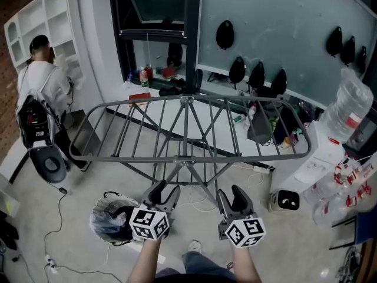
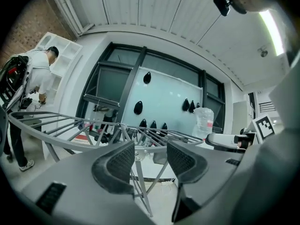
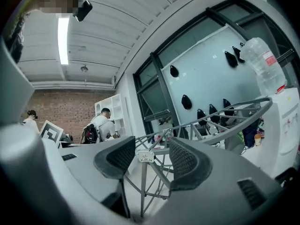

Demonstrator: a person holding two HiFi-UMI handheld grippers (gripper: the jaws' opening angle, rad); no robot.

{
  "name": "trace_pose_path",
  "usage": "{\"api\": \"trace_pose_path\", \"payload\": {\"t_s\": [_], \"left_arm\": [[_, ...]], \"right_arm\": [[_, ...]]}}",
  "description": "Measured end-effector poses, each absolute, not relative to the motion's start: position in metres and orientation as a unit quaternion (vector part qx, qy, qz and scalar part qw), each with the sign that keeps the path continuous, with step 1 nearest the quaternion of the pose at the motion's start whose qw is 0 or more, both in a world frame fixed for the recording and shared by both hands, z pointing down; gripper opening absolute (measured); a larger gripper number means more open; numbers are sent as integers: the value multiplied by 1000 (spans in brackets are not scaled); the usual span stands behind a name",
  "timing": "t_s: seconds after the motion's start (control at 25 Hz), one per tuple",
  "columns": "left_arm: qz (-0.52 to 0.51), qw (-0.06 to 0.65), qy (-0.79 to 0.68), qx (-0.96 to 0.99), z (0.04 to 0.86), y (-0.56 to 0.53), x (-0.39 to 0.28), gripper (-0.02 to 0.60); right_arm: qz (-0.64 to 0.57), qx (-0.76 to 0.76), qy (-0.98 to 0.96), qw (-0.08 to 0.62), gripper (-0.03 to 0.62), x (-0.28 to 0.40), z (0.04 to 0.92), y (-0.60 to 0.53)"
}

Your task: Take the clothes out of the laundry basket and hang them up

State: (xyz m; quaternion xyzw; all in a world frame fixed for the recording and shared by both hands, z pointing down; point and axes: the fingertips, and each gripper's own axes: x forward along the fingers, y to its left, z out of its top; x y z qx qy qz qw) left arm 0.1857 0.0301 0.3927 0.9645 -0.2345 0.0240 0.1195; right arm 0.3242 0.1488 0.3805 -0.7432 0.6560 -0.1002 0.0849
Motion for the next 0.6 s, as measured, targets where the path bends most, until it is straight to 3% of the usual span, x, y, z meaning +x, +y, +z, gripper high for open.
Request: {"api": "trace_pose_path", "payload": {"t_s": [0.6], "left_arm": [[20,105,-261,960,378,-37,227,212]], "right_arm": [[-88,-724,679,84,212,368,367,72]]}}
